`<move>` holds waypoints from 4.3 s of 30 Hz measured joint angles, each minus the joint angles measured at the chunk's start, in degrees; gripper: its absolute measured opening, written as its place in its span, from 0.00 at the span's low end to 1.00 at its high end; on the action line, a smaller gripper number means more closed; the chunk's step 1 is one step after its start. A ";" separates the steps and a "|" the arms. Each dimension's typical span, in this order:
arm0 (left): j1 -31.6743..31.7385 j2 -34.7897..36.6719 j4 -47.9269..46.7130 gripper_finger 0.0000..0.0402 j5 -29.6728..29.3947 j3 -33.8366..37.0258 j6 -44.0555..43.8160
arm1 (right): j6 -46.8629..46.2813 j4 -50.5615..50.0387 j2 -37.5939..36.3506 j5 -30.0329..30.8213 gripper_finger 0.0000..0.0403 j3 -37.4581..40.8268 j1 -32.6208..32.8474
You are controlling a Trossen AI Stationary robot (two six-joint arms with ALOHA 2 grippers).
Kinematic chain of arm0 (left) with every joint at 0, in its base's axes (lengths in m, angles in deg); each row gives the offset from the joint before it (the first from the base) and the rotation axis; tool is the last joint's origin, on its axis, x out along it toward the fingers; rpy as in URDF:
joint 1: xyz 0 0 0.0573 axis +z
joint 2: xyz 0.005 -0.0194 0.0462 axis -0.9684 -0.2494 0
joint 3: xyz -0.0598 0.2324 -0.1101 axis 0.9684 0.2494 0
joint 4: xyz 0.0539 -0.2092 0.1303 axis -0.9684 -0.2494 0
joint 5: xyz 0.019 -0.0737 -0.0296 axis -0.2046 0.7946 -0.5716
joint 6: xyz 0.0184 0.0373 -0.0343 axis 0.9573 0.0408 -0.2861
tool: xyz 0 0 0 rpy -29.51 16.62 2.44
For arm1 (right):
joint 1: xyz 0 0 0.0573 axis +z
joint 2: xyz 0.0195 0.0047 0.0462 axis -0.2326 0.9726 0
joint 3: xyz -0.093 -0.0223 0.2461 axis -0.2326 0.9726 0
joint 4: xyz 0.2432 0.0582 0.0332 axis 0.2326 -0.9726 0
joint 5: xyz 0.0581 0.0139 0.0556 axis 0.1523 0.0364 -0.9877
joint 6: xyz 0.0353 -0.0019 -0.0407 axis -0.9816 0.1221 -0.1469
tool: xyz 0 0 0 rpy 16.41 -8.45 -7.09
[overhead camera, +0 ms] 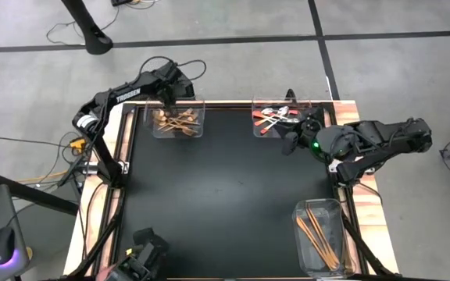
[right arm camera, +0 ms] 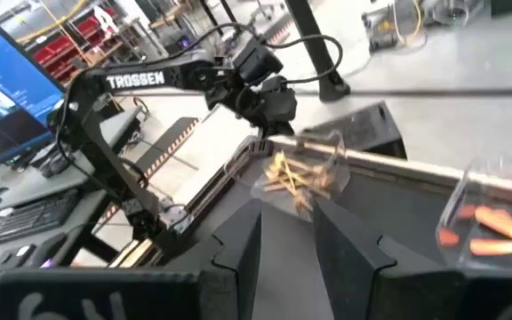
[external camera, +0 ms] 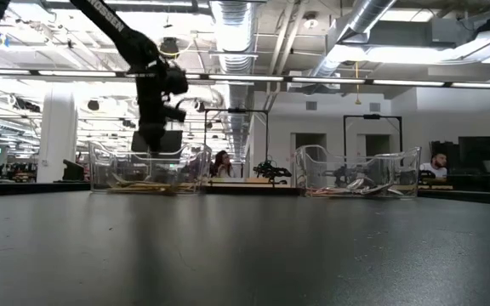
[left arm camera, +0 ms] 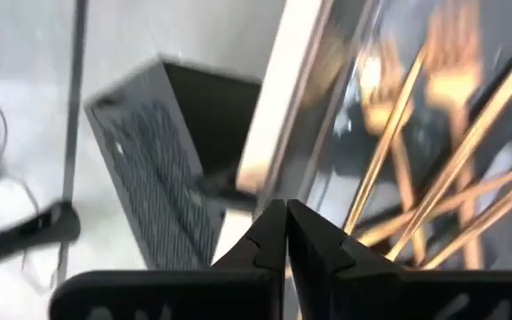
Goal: Sort silverware by color (type)
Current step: Return to Home Position
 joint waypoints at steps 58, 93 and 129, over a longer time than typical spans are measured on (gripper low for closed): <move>-34.37 63.49 57.80 0.00 33.89 49.27 -39.08 | 44.14 34.75 -18.47 -38.89 0.03 34.85 -3.56; -39.36 74.38 74.05 0.00 28.81 70.82 -44.37 | 42.56 58.55 -51.64 -46.78 0.03 75.52 -12.00; -51.81 100.60 47.56 0.00 15.41 76.35 -46.51 | 43.78 43.52 -64.39 -57.09 0.03 75.36 -12.02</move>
